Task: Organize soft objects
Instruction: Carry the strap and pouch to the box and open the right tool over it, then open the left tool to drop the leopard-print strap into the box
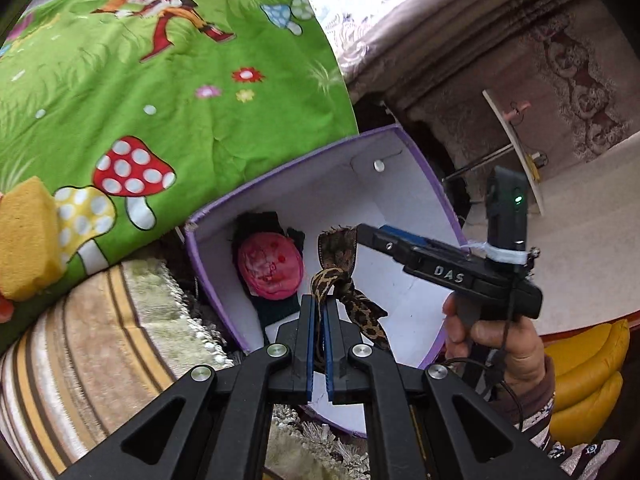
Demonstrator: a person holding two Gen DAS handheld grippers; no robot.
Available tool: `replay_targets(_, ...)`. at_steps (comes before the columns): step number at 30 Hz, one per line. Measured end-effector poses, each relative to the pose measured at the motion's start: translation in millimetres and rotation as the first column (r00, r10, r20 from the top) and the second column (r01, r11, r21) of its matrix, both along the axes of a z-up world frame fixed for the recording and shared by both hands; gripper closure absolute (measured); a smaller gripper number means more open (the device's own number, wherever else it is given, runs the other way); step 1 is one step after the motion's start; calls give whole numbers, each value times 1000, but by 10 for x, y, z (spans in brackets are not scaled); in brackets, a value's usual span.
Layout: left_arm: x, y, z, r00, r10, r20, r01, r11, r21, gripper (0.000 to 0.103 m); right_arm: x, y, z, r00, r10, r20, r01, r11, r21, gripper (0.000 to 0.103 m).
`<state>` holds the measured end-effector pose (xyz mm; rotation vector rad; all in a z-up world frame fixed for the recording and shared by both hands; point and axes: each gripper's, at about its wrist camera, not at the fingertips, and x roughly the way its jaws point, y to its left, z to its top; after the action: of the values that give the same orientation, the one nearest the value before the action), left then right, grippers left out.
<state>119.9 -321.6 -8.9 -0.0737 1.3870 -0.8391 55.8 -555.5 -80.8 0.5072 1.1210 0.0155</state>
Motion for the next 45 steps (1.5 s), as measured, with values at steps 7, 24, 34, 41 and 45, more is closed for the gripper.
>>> replay_targets(7, -9, -256, -236, 994, -92, -54, 97, 989, 110, 99, -45, -74, 117, 999, -32, 13, 32, 999, 31, 33)
replay_targets(24, 133, -375, -382, 989, -130, 77, 95, 931, 353, 70, -58, 139, 127, 1000, 13, 19, -14, 999, 35, 33)
replay_targets(34, 15, -194, -25, 970, -47, 239, -14, 969, 248, 44, -61, 316, 249, 998, 52, 28, -53, 999, 6, 33)
replay_targets(41, -44, 353, 338, 926, 119, 359, -143, 989, 41, 44, -18, 599, 417, 993, 102, 63, -100, 994, -39, 33)
replay_targets(45, -169, 700, 544, 878, 165, 449, -175, 984, -19, 44, 37, 862, 544, 983, 158, 90, -151, 985, -84, 33)
